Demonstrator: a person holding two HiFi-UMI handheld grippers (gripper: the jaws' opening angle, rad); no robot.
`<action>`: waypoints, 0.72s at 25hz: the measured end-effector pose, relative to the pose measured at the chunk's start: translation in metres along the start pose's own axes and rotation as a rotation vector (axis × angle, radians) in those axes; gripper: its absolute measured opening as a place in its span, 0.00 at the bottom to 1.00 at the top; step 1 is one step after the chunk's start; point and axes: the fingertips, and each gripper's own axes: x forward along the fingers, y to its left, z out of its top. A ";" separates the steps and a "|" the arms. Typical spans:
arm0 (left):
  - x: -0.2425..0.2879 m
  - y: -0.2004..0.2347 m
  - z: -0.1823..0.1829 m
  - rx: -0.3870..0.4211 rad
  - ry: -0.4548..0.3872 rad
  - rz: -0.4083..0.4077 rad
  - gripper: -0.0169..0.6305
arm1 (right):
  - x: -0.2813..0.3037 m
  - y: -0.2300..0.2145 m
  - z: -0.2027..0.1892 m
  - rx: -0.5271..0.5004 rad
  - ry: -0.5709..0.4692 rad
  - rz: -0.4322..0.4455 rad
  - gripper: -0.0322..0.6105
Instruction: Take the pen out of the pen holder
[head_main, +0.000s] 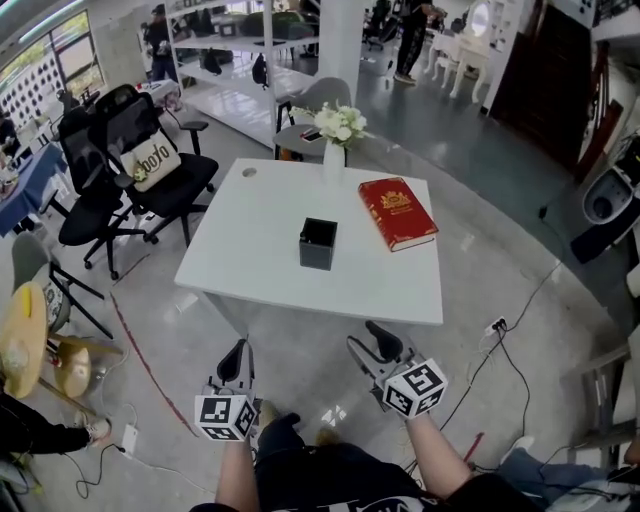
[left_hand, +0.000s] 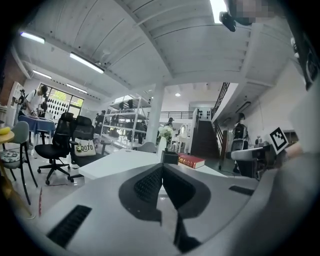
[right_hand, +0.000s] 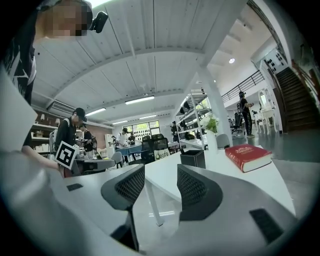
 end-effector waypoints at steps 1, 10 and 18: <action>0.006 0.003 0.000 0.001 0.002 -0.005 0.03 | 0.006 -0.002 0.000 -0.002 0.001 0.001 0.38; 0.082 0.032 0.026 0.020 -0.009 -0.082 0.03 | 0.059 -0.030 0.013 0.000 -0.009 -0.041 0.37; 0.151 0.051 0.040 0.036 0.010 -0.175 0.03 | 0.119 -0.052 0.022 -0.003 0.009 -0.067 0.37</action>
